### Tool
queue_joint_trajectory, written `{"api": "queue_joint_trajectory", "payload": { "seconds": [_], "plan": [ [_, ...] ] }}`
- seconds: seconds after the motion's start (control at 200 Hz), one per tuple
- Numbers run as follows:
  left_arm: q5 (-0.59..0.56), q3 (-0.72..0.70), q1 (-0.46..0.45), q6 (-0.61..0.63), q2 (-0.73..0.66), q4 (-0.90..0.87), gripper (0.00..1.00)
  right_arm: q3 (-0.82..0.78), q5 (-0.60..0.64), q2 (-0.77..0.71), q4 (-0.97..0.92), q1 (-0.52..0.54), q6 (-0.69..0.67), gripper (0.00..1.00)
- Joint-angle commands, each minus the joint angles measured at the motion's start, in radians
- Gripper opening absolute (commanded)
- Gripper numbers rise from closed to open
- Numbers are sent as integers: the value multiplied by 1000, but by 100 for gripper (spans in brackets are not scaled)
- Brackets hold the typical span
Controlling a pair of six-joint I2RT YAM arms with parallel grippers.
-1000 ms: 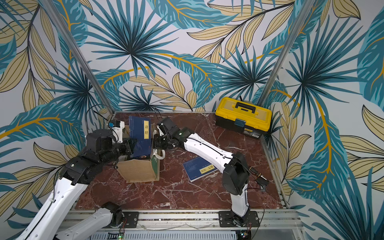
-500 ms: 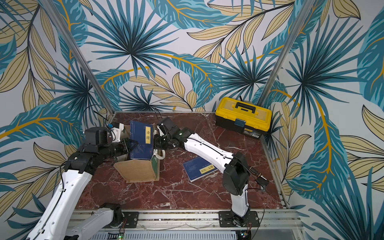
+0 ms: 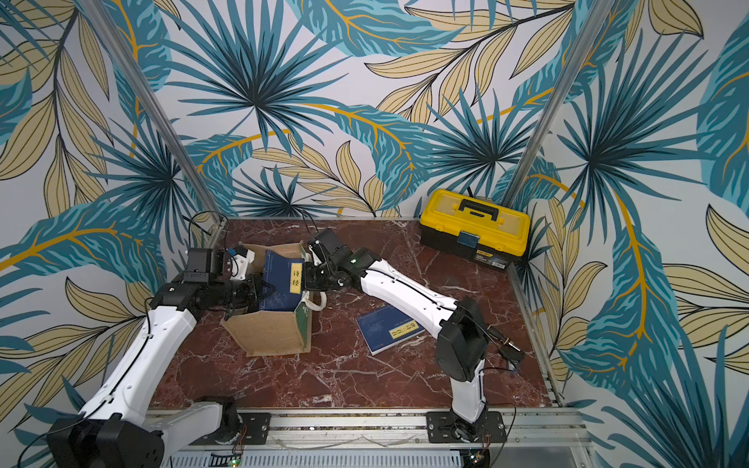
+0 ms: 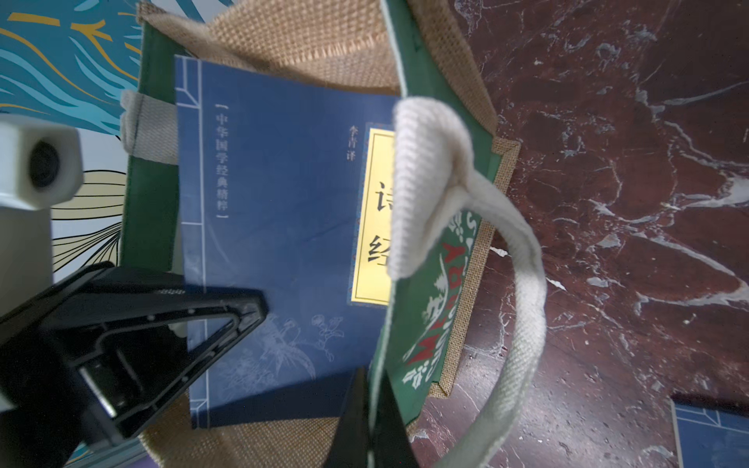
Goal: Put the books into the canvas bag
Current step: Place the book in the canvas bag.
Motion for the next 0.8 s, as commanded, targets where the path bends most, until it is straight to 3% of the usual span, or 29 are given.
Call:
{"api": "queue_joint_trajectory", "payload": {
  "seconds": [0.0, 0.481, 0.606, 0.706, 0.796],
  "plan": [
    [25, -29, 22, 67, 29, -17, 2, -11, 9, -53, -2, -4, -19, 4],
    [-61, -37, 53, 85, 77, -83, 5, -11, 12, -50, -7, -4, -22, 7],
    [-80, -25, 53, 86, 70, -103, 15, -11, 9, -50, -9, -4, -20, 9],
    [-96, -7, 54, 87, 55, -127, 35, -12, 10, -50, -10, -4, -21, 11],
    [-111, 13, 54, 86, 30, -140, 43, -12, 10, -51, -10, -4, -21, 13]
  ]
}}
